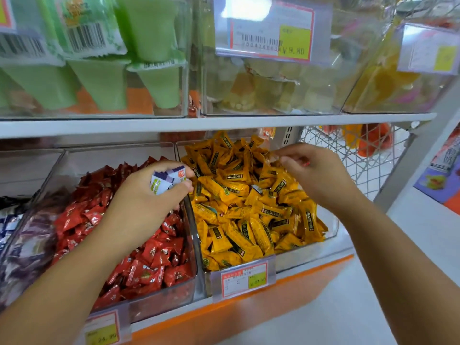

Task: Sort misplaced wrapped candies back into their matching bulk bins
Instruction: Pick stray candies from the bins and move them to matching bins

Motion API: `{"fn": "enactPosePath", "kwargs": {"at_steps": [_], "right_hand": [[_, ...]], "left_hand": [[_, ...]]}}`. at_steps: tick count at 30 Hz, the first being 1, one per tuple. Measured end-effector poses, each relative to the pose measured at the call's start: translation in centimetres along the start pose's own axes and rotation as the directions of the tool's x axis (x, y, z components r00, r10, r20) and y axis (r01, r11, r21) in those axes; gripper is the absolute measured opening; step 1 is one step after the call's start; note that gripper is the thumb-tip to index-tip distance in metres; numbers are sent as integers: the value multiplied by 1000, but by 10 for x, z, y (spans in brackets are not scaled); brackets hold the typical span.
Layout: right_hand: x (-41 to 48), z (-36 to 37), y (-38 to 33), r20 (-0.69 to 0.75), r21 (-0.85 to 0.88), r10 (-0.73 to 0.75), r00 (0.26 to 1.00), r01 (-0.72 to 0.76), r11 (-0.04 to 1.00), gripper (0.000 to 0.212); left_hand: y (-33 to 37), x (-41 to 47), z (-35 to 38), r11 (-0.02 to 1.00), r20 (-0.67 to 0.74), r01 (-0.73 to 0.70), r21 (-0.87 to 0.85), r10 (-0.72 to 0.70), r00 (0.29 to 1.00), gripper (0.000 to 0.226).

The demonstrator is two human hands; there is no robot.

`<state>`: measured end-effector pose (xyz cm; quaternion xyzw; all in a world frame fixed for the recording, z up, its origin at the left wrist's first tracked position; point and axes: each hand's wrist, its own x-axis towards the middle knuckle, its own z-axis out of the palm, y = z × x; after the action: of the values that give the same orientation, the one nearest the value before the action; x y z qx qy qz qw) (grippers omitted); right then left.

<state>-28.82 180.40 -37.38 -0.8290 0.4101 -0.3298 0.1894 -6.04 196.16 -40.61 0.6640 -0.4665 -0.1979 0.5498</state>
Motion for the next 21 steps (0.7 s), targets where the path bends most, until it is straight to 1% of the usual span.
{"fn": "enactPosePath", "kwargs": {"at_steps": [2,4,6,9,12,13,14,16,17,18,19,21], "right_hand": [[-8,3,0,52,-17,-29,998,30,999,17],[-15,11,3,142,-109,-50,989,66,992,21],[-19,15,6,176,-177,-62,982,94,980,24],[-20,23,-4,212,-169,-122,970,160,973,26],[-19,50,-30,362,-181,-223,905,303,936,37],[-18,61,-37,395,-179,-245,885,335,925,40],[-13,67,-43,385,-173,-249,889,335,926,39],[4,64,-39,282,-204,-192,940,254,945,35],[12,56,-32,247,-276,-139,959,207,939,36],[18,48,-24,250,-371,-87,964,178,912,35],[21,42,-15,282,-447,-42,958,170,878,33],[22,36,-1,361,-514,5,933,194,836,28]], "left_hand": [[-1,0,1,1000,19,-11,3,11,1000,10],[-1,-1,4,1000,37,-28,2,28,999,8],[1,-1,9,999,29,-39,12,39,999,7],[1,1,12,996,-12,-35,85,36,999,12],[-6,1,10,987,-32,-24,159,29,999,17],[-7,1,8,986,-35,-23,168,29,999,16],[-8,1,7,984,-39,-26,177,33,999,15],[-9,1,4,982,-51,-33,187,43,998,16],[-8,1,3,983,-56,-32,181,43,998,17],[-8,0,3,985,-57,-30,171,41,998,17],[-7,0,3,986,-52,-31,164,40,998,15],[-6,-1,5,988,-23,-45,148,49,999,12]]}}
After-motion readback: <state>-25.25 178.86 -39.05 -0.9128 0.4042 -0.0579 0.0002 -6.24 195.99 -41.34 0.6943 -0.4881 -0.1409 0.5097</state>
